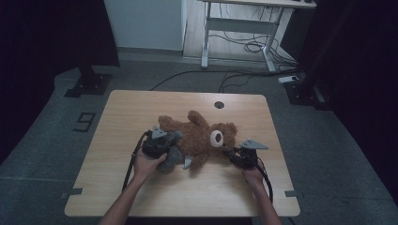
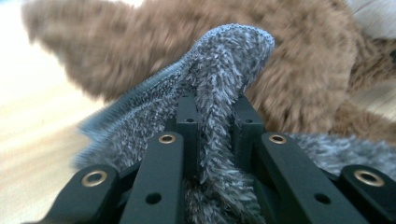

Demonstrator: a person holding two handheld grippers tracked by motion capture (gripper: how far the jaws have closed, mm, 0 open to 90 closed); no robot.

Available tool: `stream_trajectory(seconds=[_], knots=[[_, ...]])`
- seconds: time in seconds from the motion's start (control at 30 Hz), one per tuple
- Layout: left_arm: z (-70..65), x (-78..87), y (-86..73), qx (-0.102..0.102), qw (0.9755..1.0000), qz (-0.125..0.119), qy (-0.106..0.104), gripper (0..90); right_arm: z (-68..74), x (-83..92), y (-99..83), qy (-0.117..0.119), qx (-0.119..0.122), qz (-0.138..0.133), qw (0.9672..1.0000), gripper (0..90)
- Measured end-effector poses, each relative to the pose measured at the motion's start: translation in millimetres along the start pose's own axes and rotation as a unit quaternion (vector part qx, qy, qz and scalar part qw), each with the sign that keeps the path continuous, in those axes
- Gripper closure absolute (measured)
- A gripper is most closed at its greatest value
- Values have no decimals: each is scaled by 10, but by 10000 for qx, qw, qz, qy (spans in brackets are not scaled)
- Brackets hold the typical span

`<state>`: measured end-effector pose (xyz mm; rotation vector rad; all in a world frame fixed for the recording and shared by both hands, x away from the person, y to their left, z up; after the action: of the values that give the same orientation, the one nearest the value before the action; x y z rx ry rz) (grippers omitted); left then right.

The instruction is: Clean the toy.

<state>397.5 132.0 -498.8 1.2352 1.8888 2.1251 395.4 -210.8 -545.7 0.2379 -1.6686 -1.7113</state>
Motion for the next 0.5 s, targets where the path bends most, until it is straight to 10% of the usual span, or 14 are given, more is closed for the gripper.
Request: stream_trajectory(seconds=[0.3, 0.5], knots=[[97, 230, -76, -35, 10000, 3, 11, 765, 179, -71, -1, 191, 129, 36, 9997, 655], [-169, 325, 221, -341, 9988, -303, -189, 766, 195, -68, 1, 178, 84, 31, 9998, 655]])
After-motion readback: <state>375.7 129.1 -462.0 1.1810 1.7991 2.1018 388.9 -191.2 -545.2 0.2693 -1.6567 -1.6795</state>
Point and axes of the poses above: each handheld gripper's, and its own axes: x roughly backward along the jaws, y roughly out of its top, z roughly to its left, the point moved 2 cm from there along -x, roughly forward along the jaws, and after that the axes turned 7 degrees about -z, right-handed, at the moved point
